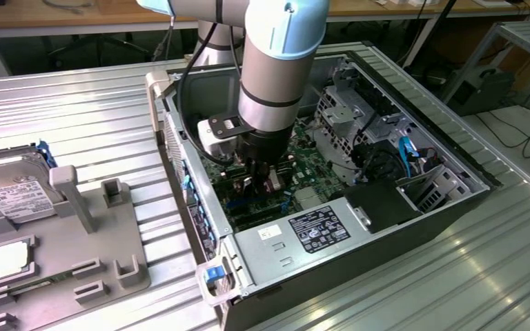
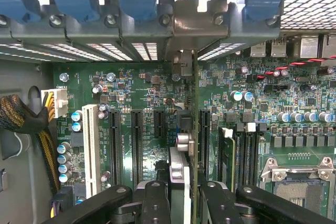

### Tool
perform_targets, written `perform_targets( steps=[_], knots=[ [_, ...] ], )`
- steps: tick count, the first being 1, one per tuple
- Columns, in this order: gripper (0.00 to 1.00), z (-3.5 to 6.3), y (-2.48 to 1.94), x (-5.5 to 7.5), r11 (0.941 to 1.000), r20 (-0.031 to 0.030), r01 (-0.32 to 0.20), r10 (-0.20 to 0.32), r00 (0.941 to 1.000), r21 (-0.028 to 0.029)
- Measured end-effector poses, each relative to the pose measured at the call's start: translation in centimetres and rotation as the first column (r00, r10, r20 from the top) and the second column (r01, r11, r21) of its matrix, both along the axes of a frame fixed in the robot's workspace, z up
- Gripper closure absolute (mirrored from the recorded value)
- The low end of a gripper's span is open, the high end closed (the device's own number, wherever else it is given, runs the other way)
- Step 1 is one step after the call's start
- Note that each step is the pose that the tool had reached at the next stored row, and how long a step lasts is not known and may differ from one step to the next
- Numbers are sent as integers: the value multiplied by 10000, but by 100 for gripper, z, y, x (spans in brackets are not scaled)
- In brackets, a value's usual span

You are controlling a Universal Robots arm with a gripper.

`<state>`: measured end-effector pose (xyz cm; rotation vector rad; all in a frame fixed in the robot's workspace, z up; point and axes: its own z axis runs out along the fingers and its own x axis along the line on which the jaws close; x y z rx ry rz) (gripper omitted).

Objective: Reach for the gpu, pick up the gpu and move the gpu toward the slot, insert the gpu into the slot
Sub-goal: 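Insert the gpu into the slot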

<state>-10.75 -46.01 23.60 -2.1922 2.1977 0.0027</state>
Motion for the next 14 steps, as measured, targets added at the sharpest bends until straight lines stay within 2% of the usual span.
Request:
perform_targets(
  steps=[14],
  knots=[
    [72,-31,0,-1,10000,0,-1,1,10000,-1]
  ],
)
